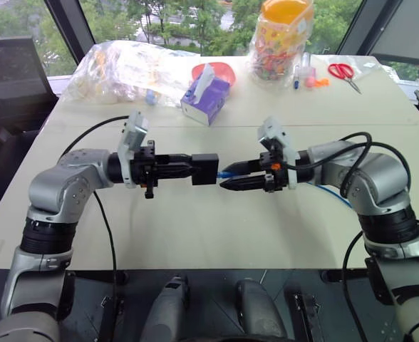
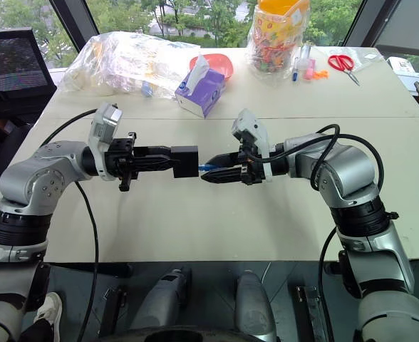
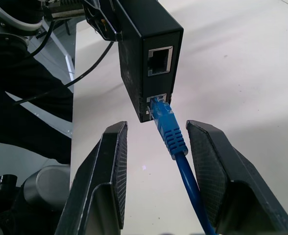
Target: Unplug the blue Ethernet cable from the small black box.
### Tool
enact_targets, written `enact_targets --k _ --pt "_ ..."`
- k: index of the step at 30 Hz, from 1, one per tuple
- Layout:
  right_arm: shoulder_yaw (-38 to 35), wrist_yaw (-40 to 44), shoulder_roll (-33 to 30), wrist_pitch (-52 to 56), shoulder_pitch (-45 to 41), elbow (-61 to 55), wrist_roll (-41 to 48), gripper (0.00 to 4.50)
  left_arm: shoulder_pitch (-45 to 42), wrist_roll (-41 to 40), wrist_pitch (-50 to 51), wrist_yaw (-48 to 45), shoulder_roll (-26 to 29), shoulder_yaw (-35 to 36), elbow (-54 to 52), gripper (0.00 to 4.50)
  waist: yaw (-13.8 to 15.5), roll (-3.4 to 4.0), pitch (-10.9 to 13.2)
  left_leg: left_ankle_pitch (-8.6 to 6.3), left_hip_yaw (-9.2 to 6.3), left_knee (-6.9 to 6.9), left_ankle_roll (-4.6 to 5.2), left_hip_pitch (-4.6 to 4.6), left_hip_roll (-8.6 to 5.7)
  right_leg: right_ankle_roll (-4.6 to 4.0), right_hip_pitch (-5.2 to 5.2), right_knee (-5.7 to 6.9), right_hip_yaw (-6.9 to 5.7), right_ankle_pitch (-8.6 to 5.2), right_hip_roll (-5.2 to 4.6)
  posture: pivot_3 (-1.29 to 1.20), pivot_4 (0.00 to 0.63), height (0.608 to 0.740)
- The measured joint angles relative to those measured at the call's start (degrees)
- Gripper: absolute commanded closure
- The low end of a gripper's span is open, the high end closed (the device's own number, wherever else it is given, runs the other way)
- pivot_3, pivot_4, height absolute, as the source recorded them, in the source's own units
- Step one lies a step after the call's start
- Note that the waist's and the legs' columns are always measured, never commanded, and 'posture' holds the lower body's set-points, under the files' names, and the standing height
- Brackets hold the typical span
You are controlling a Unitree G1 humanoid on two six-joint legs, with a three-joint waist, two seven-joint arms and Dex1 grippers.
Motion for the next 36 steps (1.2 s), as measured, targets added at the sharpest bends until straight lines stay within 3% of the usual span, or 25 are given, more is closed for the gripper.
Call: enact_targets --k 3,4,5,24,27,30,36 --pt "0.0 -0.01 0.0 0.15 0.0 0.0 0.0 3.75 0.35 0.08 -0.58 -0.14 -0.01 -0.03 0.0 4.06 -0.01 0.0 0.0 0.0 0.0 0.0 0.0 0.0 0.0 0.0 0.0 0.0 0.0 0.0 0.0 0.0 0.15 0.728" --pt "-0.01 -0.03 -0.04 0.28 0.0 0.01 -0.04 4.3 0.42 0.1 -0.68 -0.41 -0.01 -0.08 -0.01 4.06 0.0 0.0 0.0 0.0 0.0 0.0 0.0 0.0 0.0 0.0 -0.01 0.0 0.0 0.0 0.0 0.0 0.15 0.728" --pt "0.0 0.06 -0.07 0.38 0.0 0.02 -0.03 4.47 0.42 0.24 -0.81 -0.46 0.02 -0.07 0.03 4.06 0.0 0.0 0.0 0.0 0.0 0.0 0.0 0.0 0.0 0.0 -0.01 0.0 0.0 0.0 0.0 0.0 0.15 0.728" --pt "1.08 0.7 -0.36 -1.83 0.01 -0.01 -1.4 4.47 0.93 0.99 -1.97 -0.93 -0.11 -0.12 0.01 4.06 -0.01 0.0 0.0 0.0 0.0 -0.01 0.0 -0.01 0.0 0.0 -0.01 -0.01 0.0 0.0 0.0 0.0 0.15 0.728" --pt "1.54 1.09 -0.46 -2.57 0.03 -0.04 -1.8 3.36 1.17 1.14 -1.99 -0.97 -0.26 -0.23 0.0 4.06 0.0 0.0 0.0 0.0 0.0 -0.02 0.0 -0.01 0.0 0.0 -0.01 -0.01 0.0 0.0 0.0 0.0 0.15 0.728" --pt "1.95 1.03 -0.42 -3.58 0.02 -0.26 -2.21 1.79 1.34 1.24 -1.98 -0.82 -0.5 -0.9 -0.01 4.06 0.01 0.0 0.0 0.0 0.0 -0.02 0.0 -0.01 0.0 0.0 -0.01 -0.02 0.0 0.0 0.0 0.0 0.15 0.728" --pt "2.27 0.93 -0.43 -3.96 0.02 -0.26 -2.55 1.79 1.42 1.27 -1.98 -0.34 -0.52 -1.04 -0.01 4.06 0.01 0.0 0.0 0.0 0.0 -0.02 0.0 -0.02 0.0 0.0 -0.02 -0.02 0.0 0.0 -0.01 0.0 0.15 0.728"
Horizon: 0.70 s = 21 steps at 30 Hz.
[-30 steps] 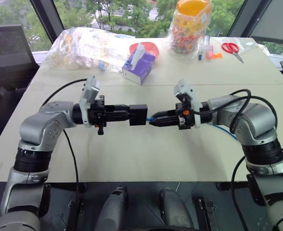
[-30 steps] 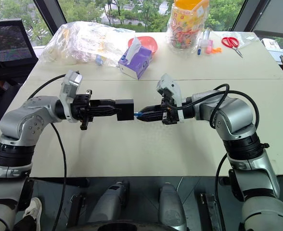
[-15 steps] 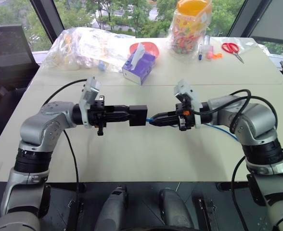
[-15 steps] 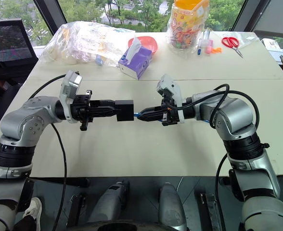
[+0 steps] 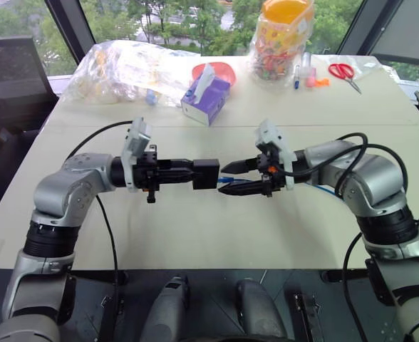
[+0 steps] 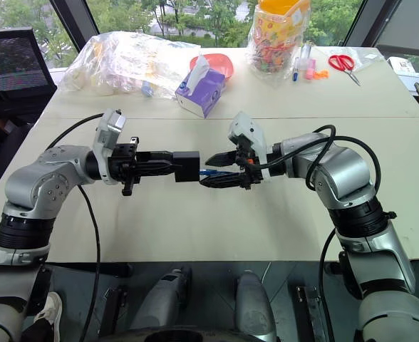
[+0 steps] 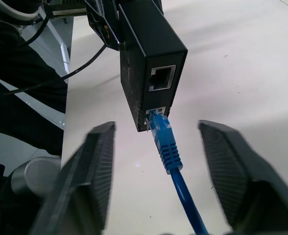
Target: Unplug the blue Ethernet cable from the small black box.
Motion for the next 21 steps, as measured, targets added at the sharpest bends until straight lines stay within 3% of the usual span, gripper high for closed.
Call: enact_targets --k 7,10,14,21 --pt "0.0 0.23 0.0 0.98 0.0 0.0 0.43 1.79 0.0 0.0 0.0 0.39 -0.05 -0.01 0.0 4.06 0.0 0.0 0.0 0.0 0.0 0.0 0.0 0.0 0.0 0.0 0.0 0.0 0.0 0.0 0.0 0.0 0.15 0.728" --pt "0.0 0.24 0.01 1.29 0.0 0.0 0.68 2.59 0.0 0.0 0.0 0.41 -0.05 -0.01 -0.01 4.06 0.0 0.0 0.0 0.0 0.0 0.0 0.0 0.0 0.0 0.0 0.0 0.0 0.0 0.0 0.0 0.0 0.15 0.728" --pt "-0.26 0.18 -0.15 1.65 0.0 0.22 0.63 4.46 0.03 -0.02 -0.04 0.23 0.0 0.02 -0.27 4.06 0.02 0.0 0.0 0.0 0.0 0.0 0.0 0.0 0.0 0.0 0.0 0.0 0.0 0.0 0.0 0.0 0.15 0.728" --pt "-0.26 0.28 -0.06 1.94 -0.02 0.22 0.64 4.46 0.16 0.14 -0.45 -0.04 0.11 -0.01 -0.38 4.06 0.02 0.0 0.0 0.0 0.0 -0.01 0.0 0.0 0.0 0.0 0.0 -0.01 0.0 0.0 0.0 0.0 0.15 0.728"
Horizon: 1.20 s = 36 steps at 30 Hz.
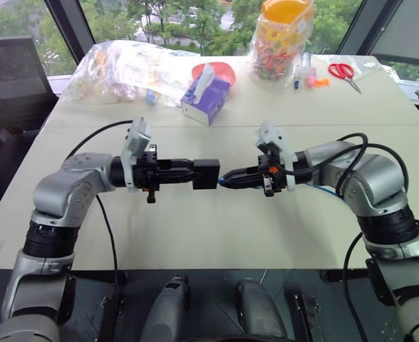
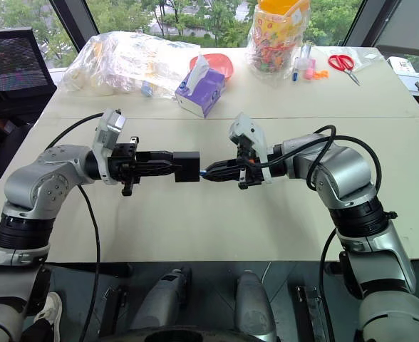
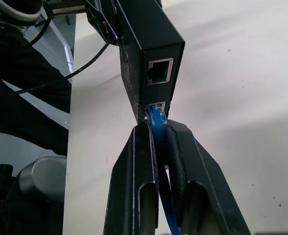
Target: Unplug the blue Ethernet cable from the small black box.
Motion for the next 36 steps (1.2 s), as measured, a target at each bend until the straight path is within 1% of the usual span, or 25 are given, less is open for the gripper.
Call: enact_targets --k 10,12,19,34,36 --pt "0.08 -0.02 0.07 -0.01 0.0 0.05 -0.18 4.46 0.11 0.41 -0.71 -0.72 0.07 -0.05 -0.02 4.06 0.0 0.0 0.0 0.0 0.0 0.0 0.0 0.0 0.0 0.0 0.0 -0.01 0.0 0.0 0.0 0.0 0.15 0.728" --pt "0.34 0.15 -0.06 -1.04 0.01 0.24 -0.89 4.46 0.1 0.39 -0.7 -0.7 0.06 -0.06 -0.02 4.06 0.0 0.0 0.0 0.0 0.0 -0.01 0.0 0.0 0.0 0.0 0.0 -0.01 0.0 0.0 0.0 0.0 0.15 0.728" --pt "2.68 2.57 -1.82 -10.26 0.45 3.57 -3.31 4.46 0.07 0.16 -0.32 0.54 -0.02 -0.63 -0.02 4.06 -0.02 0.0 0.0 0.0 0.01 -0.01 0.0 -0.01 0.0 0.0 0.0 -0.02 0.0 0.0 0.0 0.0 0.15 0.728" --pt "3.16 3.6 -2.74 -13.05 0.57 4.7 -2.84 4.46 0.07 -0.36 0.71 1.44 -0.01 -0.66 -0.88 4.06 -0.01 0.0 0.0 0.0 0.01 -0.01 0.0 -0.01 0.0 0.0 0.0 -0.02 0.0 0.0 0.0 0.0 0.15 0.728" --pt "2.6 3.41 -2.74 -11.02 0.61 4.5 -1.57 3.63 0.06 -0.46 0.7 1.39 -0.02 -0.68 -1.09 4.06 0.01 0.0 0.0 0.0 0.01 -0.01 0.0 -0.01 0.0 0.0 0.0 -0.02 0.0 0.0 0.0 0.0 0.15 0.728"
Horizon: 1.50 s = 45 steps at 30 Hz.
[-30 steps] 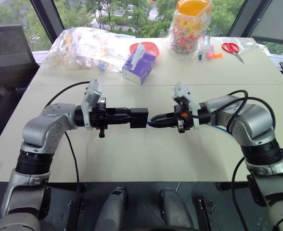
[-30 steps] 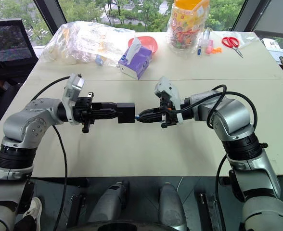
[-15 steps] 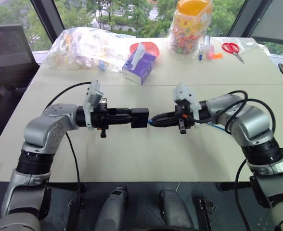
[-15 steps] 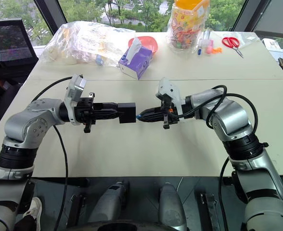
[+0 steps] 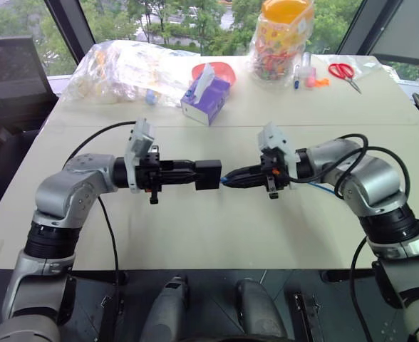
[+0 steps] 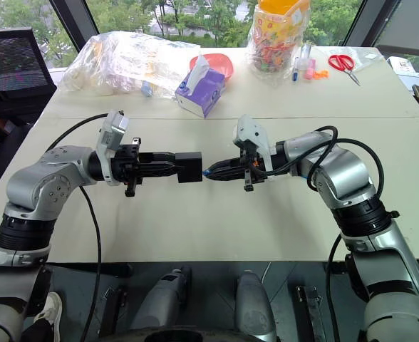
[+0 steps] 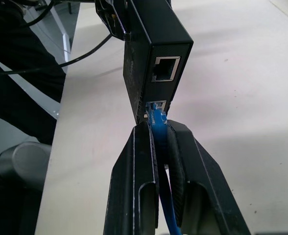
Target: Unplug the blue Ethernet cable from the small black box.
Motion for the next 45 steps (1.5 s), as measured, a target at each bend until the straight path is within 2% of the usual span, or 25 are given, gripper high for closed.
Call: enact_targets --k 1,4,5,18,27,33,34,45 --pt "-1.09 -0.76 -0.45 1.94 0.37 -0.01 0.52 3.3 -0.02 -0.32 -0.01 -0.03 0.2 0.46 -0.01 4.06 0.03 0.0 0.0 0.0 -0.01 0.0 0.0 0.0 0.0 0.0 0.0 0.0 0.0 0.0 0.0 0.0 0.15 0.728" --pt "-4.06 -2.55 -1.08 6.16 1.36 0.32 1.83 1.82 -0.12 -0.74 -0.02 0.01 0.67 2.18 0.01 4.06 0.18 0.0 0.0 0.0 0.0 0.0 0.0 -0.02 -0.01 -0.01 -0.01 -0.01 0.0 0.0 -0.02 0.0 0.15 0.728" --pt "-4.73 -3.21 -0.48 7.39 1.33 -0.25 2.75 1.44 -0.24 -1.02 -0.02 0.11 0.48 2.21 0.0 4.06 0.18 0.0 0.0 0.0 0.0 0.0 0.0 -0.01 0.0 -0.01 -0.01 -0.01 0.0 0.0 -0.02 0.0 0.15 0.728" --pt "-8.98 -7.96 4.42 17.04 1.2 -4.13 11.86 1.44 -0.17 -2.26 0.77 0.65 -0.59 2.17 -0.61 4.06 0.11 0.0 0.0 0.0 0.0 -0.01 0.01 -0.02 -0.01 0.0 -0.01 -0.01 0.0 0.0 -0.02 0.0 0.15 0.728" --pt "-9.38 -9.18 4.49 18.09 1.08 -4.56 12.89 1.44 -0.09 -2.25 0.76 0.64 -0.57 2.17 -0.64 4.06 0.12 0.0 0.0 0.0 0.0 -0.01 0.01 -0.02 -0.01 -0.01 -0.01 -0.01 0.0 0.0 -0.02 0.0 0.15 0.728" --pt "-9.35 -9.73 4.38 18.07 1.1 -4.56 12.63 4.27 -0.09 -2.33 0.71 0.11 -0.43 2.24 -0.64 4.06 0.11 0.0 0.0 0.0 0.0 -0.01 0.01 -0.02 0.0 0.0 -0.01 -0.01 0.0 0.0 -0.01 0.0 0.15 0.728" --pt "-9.34 -9.61 4.34 18.0 1.09 -4.59 12.64 4.47 -0.09 -2.28 0.71 0.09 -0.29 2.26 -0.59 4.06 0.11 0.0 0.0 0.0 0.01 -0.01 0.01 -0.02 -0.01 0.0 -0.01 -0.01 0.0 0.0 -0.01 0.0 0.15 0.728" --pt "-8.55 -8.96 3.59 16.18 1.15 -5.06 11.69 4.47 -0.09 -2.28 0.71 0.14 -0.48 2.24 -0.59 4.06 0.12 0.0 0.0 0.0 0.01 -0.01 0.01 -0.02 -0.01 -0.01 -0.01 -0.01 0.0 0.0 -0.02 0.0 0.15 0.728"
